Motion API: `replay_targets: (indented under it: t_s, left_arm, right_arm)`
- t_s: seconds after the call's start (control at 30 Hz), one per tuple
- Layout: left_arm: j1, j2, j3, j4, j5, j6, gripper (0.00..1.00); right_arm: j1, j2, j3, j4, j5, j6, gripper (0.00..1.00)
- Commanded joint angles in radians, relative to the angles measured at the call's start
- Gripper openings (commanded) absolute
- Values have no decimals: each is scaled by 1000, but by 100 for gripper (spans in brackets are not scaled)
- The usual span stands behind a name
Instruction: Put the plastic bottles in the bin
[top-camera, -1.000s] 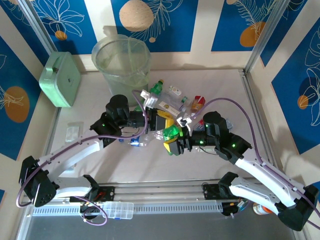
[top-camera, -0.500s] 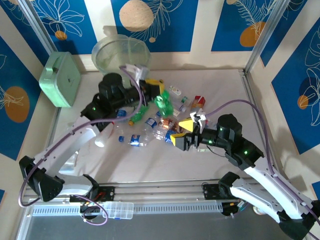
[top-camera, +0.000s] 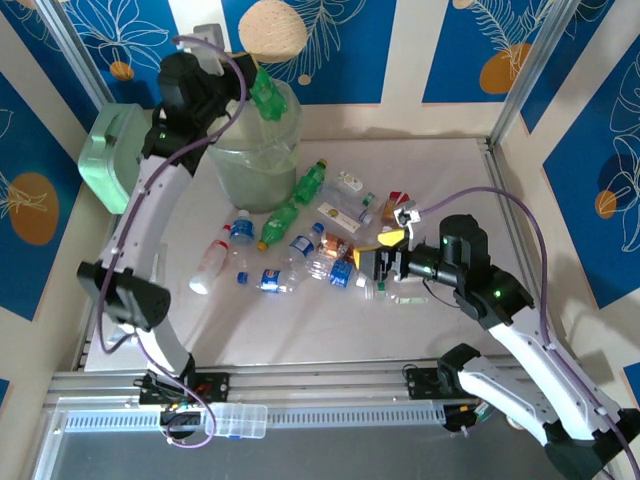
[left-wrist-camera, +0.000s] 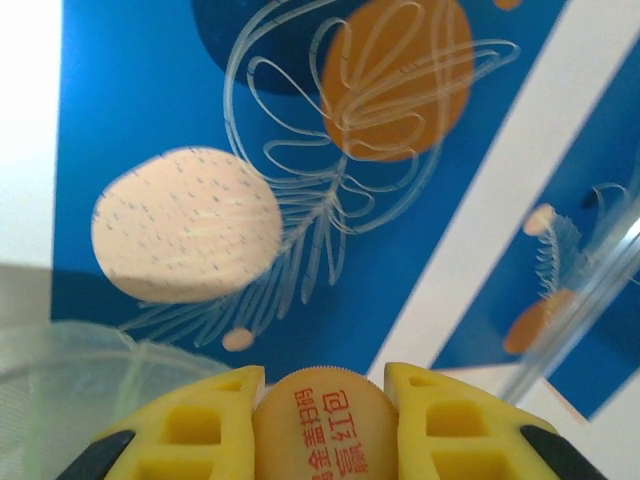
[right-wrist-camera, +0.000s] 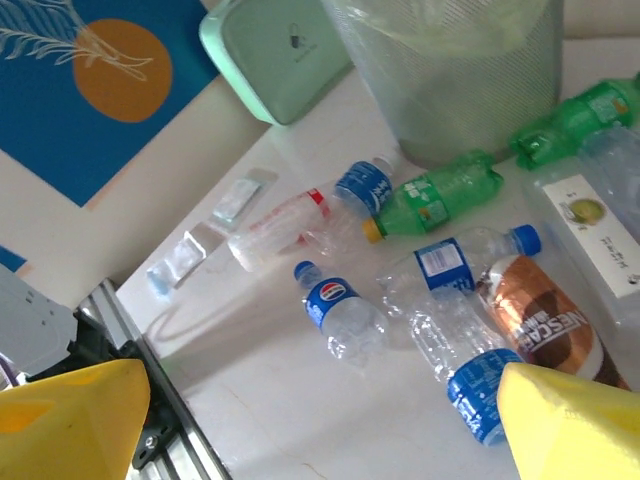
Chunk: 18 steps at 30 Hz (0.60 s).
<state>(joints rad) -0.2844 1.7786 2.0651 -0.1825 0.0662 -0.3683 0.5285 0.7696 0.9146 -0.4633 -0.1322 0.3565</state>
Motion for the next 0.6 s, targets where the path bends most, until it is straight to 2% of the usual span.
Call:
replay_targets:
  t_s: [0.0,0.13,0.27,0.3,0.4,0.43,0.57]
  left_arm:
    - [38,126,163,-133,-62,9,0]
    - [56,236,219,-185,-168,30,0]
    - [61,320,239,-209,-126,41,0]
    - [61,340,243,-220,-125,38,0]
    - [62,401,244,-253,-155,33,0]
    - [62,420,246,-260,-155,37,0]
    - [60,504,286,-315,-157,32,0]
  right_arm:
    - [-32,35,80,-104,124,25,89]
    - [-105,62,128,-131,162,43,86]
    - [-168,67,149,-126,248,18,86]
    - [-199,80,164,-138,234,26,86]
    - [-295,141,225,-192,89,62,86]
    - [-307,159,234,-197,50,70,86]
    - [-301,182,235,-190,24,83,86]
